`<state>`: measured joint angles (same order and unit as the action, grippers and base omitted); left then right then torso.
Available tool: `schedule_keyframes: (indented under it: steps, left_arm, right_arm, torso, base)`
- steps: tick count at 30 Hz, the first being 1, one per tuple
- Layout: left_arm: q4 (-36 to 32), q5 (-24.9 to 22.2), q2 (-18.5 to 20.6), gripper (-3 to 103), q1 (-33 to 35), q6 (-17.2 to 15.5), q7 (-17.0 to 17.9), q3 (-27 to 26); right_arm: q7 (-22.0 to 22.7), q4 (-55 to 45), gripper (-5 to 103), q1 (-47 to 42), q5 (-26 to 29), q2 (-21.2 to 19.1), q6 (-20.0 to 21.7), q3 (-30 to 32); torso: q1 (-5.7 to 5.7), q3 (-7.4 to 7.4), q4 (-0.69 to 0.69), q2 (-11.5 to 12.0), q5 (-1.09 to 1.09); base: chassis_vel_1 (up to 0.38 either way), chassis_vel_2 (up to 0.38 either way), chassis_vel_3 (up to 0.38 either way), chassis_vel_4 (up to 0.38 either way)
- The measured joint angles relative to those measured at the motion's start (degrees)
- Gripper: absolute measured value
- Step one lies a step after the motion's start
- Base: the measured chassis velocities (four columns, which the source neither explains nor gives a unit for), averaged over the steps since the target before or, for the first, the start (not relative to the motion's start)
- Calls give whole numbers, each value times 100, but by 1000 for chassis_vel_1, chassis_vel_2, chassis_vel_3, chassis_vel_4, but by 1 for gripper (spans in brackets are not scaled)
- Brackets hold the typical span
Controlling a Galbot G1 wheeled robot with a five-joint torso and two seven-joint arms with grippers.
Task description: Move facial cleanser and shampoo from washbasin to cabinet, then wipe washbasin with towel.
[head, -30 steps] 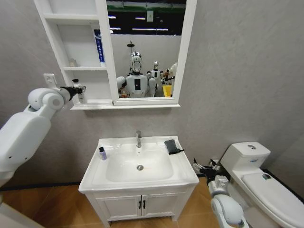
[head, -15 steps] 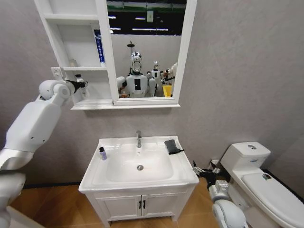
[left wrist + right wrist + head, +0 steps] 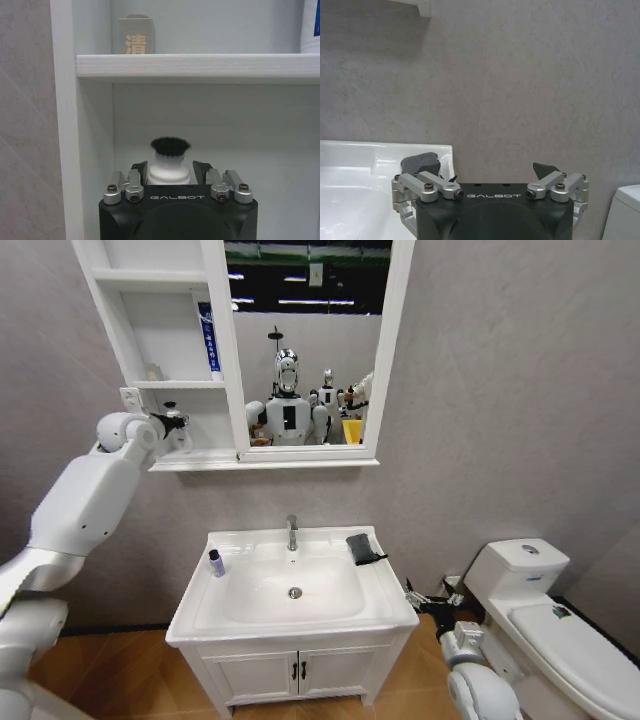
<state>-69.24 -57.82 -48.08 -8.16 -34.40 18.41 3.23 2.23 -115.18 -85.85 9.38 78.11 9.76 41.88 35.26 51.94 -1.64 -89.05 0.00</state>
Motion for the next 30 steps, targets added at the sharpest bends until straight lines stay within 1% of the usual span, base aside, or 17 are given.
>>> schedule_keyframes:
  steps: [1, 2, 3, 4, 7, 10, 11, 12, 16, 19, 20, 22, 23, 26, 27, 28, 30]
  left_arm:
    - [-18, 1, -11, 56, 10, 1, 0, -10]
    - [-34, 4, -18, 67, 29, 3, 3, -22]
    - [-34, 4, -18, 67, 29, 3, 3, -22]
    - [-37, 21, -20, 73, 38, 9, 7, -28]
    - [-78, 36, -15, 78, 56, 36, 19, -51]
    - [-223, 20, 55, 94, 80, 55, 36, -115]
    - [-223, 20, 55, 94, 80, 55, 36, -115]
    - [-282, 5, 100, 98, 95, 56, 47, -145]
    - [-613, -120, 285, 99, 229, 10, 109, -253]
    - [-1300, -393, 589, 100, 608, -84, 321, -477]
    - [-1300, -393, 589, 100, 608, -84, 321, -477]
    - [-1865, -615, 834, 100, 1041, -174, 486, -735]
    - [-1865, -615, 834, 100, 1041, -174, 486, -735]
    - [-2802, -873, 1184, 100, 1797, -195, 815, -1133]
    - [-2802, -873, 1184, 100, 1797, -195, 815, -1133]
    - [-3032, -935, 1230, 100, 1970, -194, 937, -1219]
    - [-3631, -1044, 1322, 100, 2570, -168, 1121, -1602]
  right_arm:
    - [-21, 0, 100, 10, 6, -10, -33, 12]
    - [-51, 4, 100, 18, 8, -20, -86, 22]
    - [-51, 4, 100, 18, 8, -20, -86, 22]
    - [-79, 5, 100, 17, 11, -24, -122, 30]
    - [-119, 1, 100, -2, 12, -25, -172, 44]
    - [-139, -36, 100, -61, 12, -23, -206, 55]
    - [-139, -36, 100, -61, 12, -23, -206, 55]
    - [-143, -54, 100, -85, 11, -21, -211, 55]
    - [-147, -118, 100, -139, 7, -18, -221, 57]
    - [-148, -203, 100, -201, 4, -18, -223, 62]
    - [-148, -203, 100, -201, 4, -18, -223, 62]
    - [-146, -259, 100, -255, -1, -19, -223, 63]
    - [-146, -259, 100, -255, -1, -19, -223, 63]
    - [-127, -276, 100, -297, -45, -4, -222, 23]
    - [-127, -276, 100, -297, -45, -4, -222, 23]
    - [-121, -299, 100, -320, -58, 13, -223, 22]
    - [-97, -348, 100, -364, -92, 51, -223, 12]
  torso:
    - [0, 0, -1, 0, 0]
    - [0, 0, -1, 0, 1]
    - [0, 0, -1, 0, 1]
    - [0, 0, -1, 0, 0]
    - [0, 0, -1, 0, 0]
    - [0, 0, -1, 0, 0]
    - [0, 0, -1, 0, 0]
    - [0, 0, -1, 0, 0]
    - [0, 0, -1, 0, 0]
    - [0, -1, -1, -1, 1]
    - [0, -1, -1, -1, 1]
    - [0, -1, 0, -1, -2]
    - [0, -1, 0, -1, -2]
    - [0, -1, 2, -1, -1]
    - [0, -1, 2, -1, -1]
    - [-1, -1, 3, -1, 0]
    - [-1, -1, -4, -1, 2]
  base:
    - [0, 0, 0, 0]
    - [0, 0, 0, 0]
    - [0, 0, 0, 0]
    - [0, 0, 0, 0]
    - [0, 0, 0, 0]
    - [0, 0, 0, 0]
    - [0, 0, 0, 0]
    - [0, 0, 0, 0]
    - [0, 0, 0, 0]
    - [0, 0, 0, 0]
    - [0, 0, 0, 0]
    - [0, 0, 0, 0]
    - [0, 0, 0, 0]
    - [0, 0, 0, 0]
    - [0, 0, 0, 0]
    - [0, 0, 0, 0]
    - [0, 0, 0, 0]
